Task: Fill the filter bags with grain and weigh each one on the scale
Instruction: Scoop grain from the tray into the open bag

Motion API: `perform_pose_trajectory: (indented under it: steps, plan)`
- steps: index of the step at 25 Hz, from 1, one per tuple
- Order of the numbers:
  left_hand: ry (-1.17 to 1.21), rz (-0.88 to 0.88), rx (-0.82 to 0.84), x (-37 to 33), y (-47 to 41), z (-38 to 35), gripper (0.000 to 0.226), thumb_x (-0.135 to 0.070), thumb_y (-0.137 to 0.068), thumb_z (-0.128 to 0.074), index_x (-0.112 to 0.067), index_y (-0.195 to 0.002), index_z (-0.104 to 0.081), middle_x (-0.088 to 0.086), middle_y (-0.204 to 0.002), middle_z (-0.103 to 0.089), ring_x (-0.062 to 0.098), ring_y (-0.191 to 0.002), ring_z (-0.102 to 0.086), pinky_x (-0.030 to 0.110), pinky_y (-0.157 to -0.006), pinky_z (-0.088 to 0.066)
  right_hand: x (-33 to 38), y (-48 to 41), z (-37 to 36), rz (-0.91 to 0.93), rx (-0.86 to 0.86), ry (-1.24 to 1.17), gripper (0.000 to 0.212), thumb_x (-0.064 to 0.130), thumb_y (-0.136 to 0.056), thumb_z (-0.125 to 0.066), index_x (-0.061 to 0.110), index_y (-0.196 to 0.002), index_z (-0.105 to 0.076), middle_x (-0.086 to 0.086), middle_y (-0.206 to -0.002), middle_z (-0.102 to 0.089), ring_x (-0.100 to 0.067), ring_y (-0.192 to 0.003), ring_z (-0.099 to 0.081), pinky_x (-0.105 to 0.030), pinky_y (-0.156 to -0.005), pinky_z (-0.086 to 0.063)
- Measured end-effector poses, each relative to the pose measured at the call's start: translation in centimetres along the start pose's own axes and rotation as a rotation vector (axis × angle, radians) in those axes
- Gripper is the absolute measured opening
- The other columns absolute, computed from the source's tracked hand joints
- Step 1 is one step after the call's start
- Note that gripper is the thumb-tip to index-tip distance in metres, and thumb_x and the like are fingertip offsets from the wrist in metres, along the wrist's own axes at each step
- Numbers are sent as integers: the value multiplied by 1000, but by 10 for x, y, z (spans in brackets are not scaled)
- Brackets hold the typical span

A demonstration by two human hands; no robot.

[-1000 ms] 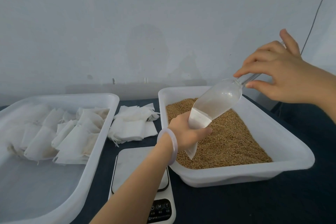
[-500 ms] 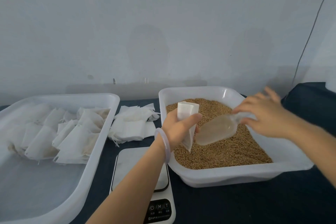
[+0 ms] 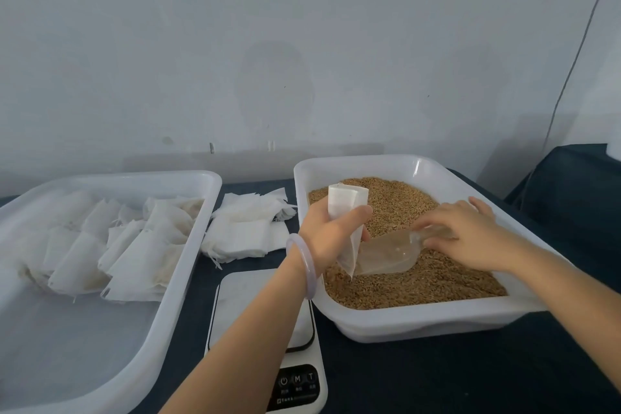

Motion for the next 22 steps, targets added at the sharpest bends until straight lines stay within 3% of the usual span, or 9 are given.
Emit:
perform_pose_trajectory:
  steps: [6,9,13,16,20,22]
  plan:
    - [-64,0,20,0,0,-2,11,-23,-88,-63,-13,-91,-59,-5,-59,-65,6,-54,-61,18,-53,-49,-24,13,47,-19,-62,-114,23,30,-88,-63,45,-104,-54,21,-109,-57,-12,-116,-52,-49,-112,-21]
    - [-152,-4,45,-1,0,-7,11,-25,-85,-67,-20,-90,-59,-6,-63,-65,7,-60,-62,21,-60,-51,-30,15,77,-34,-182,-115,22,27,-87,-64,43,-101,-59,14,-109,-62,-16,-114,-53,-44,-110,-24]
    - [-228,18,56,1,-2,-10,16,-30,-83,-70,-24,-91,-57,-1,-75,-65,17,-73,-62,35,-76,-52,-18,12,114,37,-202,-312,27,23,-84,-66,46,-96,-60,23,-104,-60,-7,-106,-55,-32,-94,-35]
    - [-251,25,71,2,-3,-11,18,-31,-82,-70,-26,-91,-56,-1,-77,-65,18,-73,-62,37,-79,-52,-1,9,133,129,-217,-258,28,23,-82,-68,47,-95,-61,22,-103,-62,-4,-104,-56,-30,-98,-32]
    - [-254,12,77,2,-4,-12,17,-30,-82,-71,-27,-89,-56,-1,-77,-65,16,-72,-62,34,-77,-51,21,9,153,215,-324,41,28,26,-82,-67,47,-97,-58,12,-100,-59,-14,-108,-45,-29,-110,2]
    - [-254,12,74,2,-5,-11,16,-30,-82,-71,-25,-88,-56,-2,-75,-65,15,-69,-62,35,-77,-52,34,9,162,275,-390,152,28,22,-81,-68,41,-103,-63,9,-99,-56,-21,-112,-44,-34,-112,9]
Point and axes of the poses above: each hand's wrist, its own y-axis away from the middle knuckle, its own z-axis out of the back of the hand, x = y × z, the point moved 7 cm from there along -y, towards the middle knuckle
